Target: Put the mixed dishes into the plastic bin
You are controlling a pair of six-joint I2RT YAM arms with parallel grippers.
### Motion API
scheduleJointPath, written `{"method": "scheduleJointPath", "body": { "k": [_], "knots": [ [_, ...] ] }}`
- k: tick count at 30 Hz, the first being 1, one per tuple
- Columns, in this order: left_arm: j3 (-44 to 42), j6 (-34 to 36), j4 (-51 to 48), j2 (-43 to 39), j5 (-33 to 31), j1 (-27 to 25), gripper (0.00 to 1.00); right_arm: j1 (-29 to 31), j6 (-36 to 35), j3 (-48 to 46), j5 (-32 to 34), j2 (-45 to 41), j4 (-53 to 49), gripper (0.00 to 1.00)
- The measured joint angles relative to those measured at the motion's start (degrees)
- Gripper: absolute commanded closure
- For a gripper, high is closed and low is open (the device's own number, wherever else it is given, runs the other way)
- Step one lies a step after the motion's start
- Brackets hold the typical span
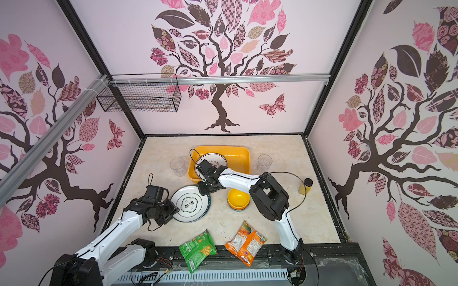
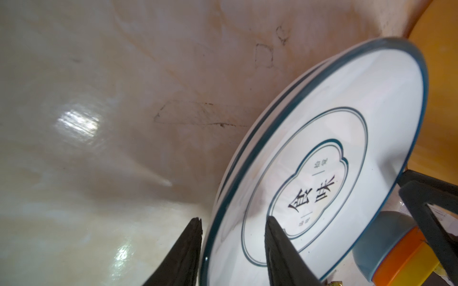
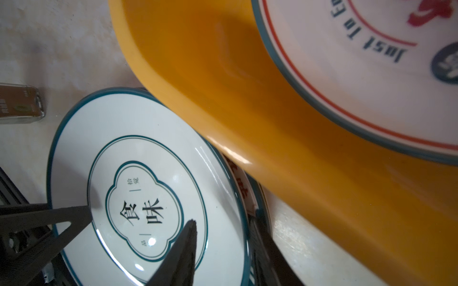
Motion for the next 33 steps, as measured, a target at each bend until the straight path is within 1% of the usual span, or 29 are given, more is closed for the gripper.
{"method": "scheduleJointPath", "body": {
  "k": [6, 13, 22, 33],
  "knots": [
    [0.0, -0.2, -1.0, -1.3, -0.5, 0.0, 0.49, 0.0, 0.0, 0.0, -1.0, 0.8, 0.0, 0.63],
    [0.0, -0.2, -2.5, -2.2, -1.4, 0.0, 0.5, 0.2, -0.1, 0.0, -1.7, 1.0, 0.0, 0.71],
    [0.0, -0.4, -3.7, -2.8, -1.9, 0.0, 0.57, 0.3, -0.3, 0.0, -2.4, 1.3, 0.1, 0.78],
    [0.0, -1.1, -5.3, -4.8, -2.9, 0.0, 0.65, 0.3, -0.5, 0.8, -3.7, 2.7, 0.0, 0.83]
  ]
}}
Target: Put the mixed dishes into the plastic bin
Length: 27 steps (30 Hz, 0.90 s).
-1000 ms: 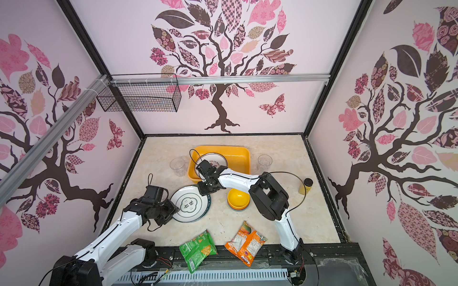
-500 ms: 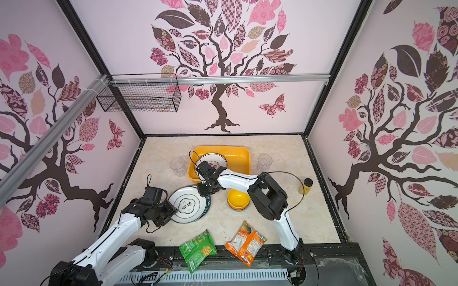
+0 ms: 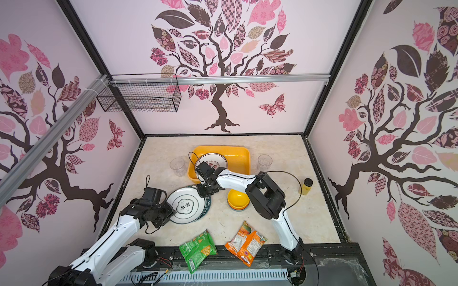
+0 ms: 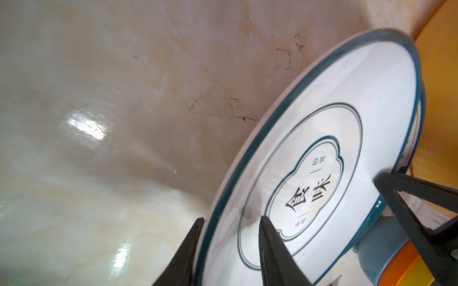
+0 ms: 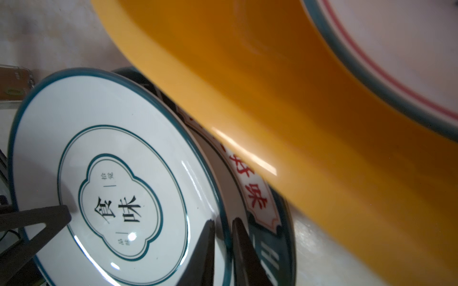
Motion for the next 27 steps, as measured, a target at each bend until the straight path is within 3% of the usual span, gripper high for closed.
{"method": "scheduleJointPath", "body": {
  "k": [18, 22, 27],
  "knots": [
    [0.0, -0.4, -0.8, -3.1, 0.0, 0.3, 0.92, -0.1, -1.0, 0.2, 1.2, 0.0, -1.3, 0.81],
    [0.1, -0.6, -0.8, -4.0, 0.0, 0.3, 0.99, 0.0, -1.2, 0.2, 1.0, 0.0, -1.3, 0.71],
    [0.1, -0.8, -1.1, -6.2, -0.2, 0.3, 1.0, 0.5, -1.3, 0.6, 0.6, 0.0, -1.3, 0.6]
  ]
}}
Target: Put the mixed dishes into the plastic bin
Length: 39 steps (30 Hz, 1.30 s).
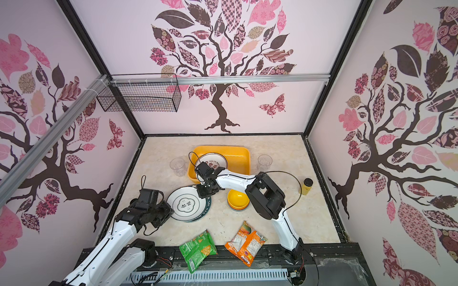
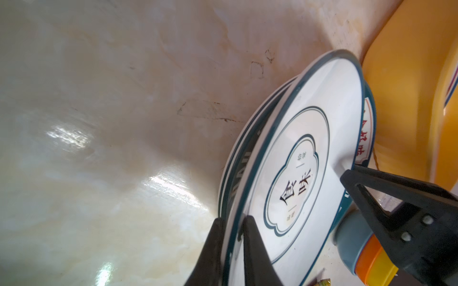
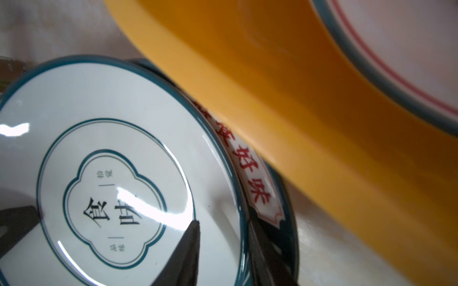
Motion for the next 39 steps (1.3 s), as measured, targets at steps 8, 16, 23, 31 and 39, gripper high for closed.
{"method": "scheduleJointPath", "body": {
  "k": [8, 16, 23, 31, 39],
  "knots": [
    [1.5, 0.0, -1.9, -3.8, -1.1, 0.0, 1.0, 0.6, 0.4, 0.0, -0.2, -0.2, 0.5, 0.53],
    [2.1, 0.0, -4.4, -7.4, -2.1, 0.0, 1.0, 0.2, 1.5, -2.4, -0.3, -5.7, 2.4, 0.5],
    [4.5, 0.5, -7.8, -8.1, -2.7, 0.0, 1.0, -2.3, 3.5, -8.2, -2.1, -13.8, 5.7, 0.49],
    [9.2, 1.0, -8.3, -7.3, -1.2, 0.0, 1.0, -7.1, 6.3, -15.5, -5.0, -20.4, 8.9, 0.49],
    [12.3, 1.4, -7.9, -7.3, 1.9, 0.0, 1.0, -8.8, 8.3, -18.5, -7.5, -25.3, 11.9, 0.49]
  ]
}}
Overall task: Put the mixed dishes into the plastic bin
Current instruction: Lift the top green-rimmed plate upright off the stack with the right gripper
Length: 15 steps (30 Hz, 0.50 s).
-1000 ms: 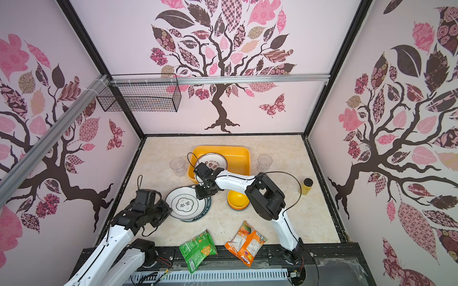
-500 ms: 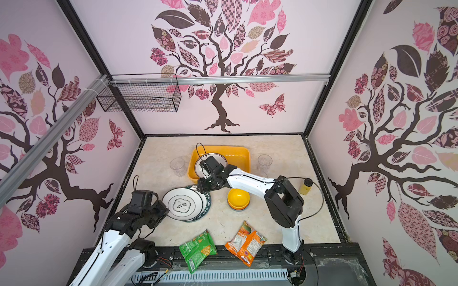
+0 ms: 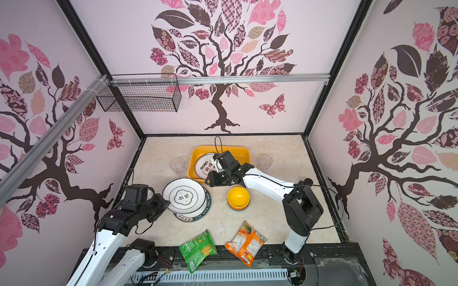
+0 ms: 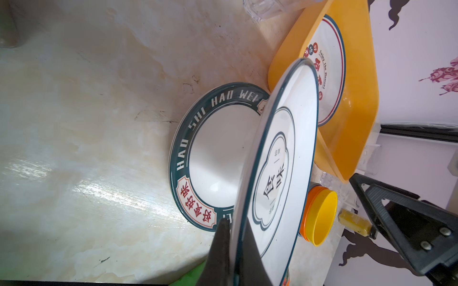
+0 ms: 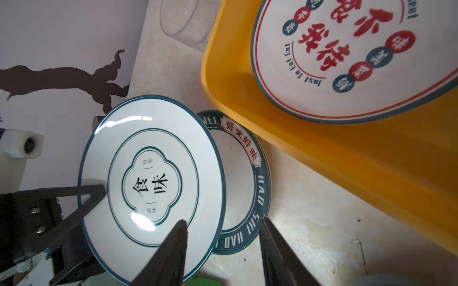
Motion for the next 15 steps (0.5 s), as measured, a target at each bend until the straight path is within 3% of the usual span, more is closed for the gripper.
{"method": "scheduleJointPath", "body": {
  "k": [15],
  "knots": [
    [0.0, -0.6, 10.1, 1.7, 8.1, -1.6, 1.0, -3.5, 4.1, -7.1, -4.5, -2.3, 5.8, 0.48]
  ]
}}
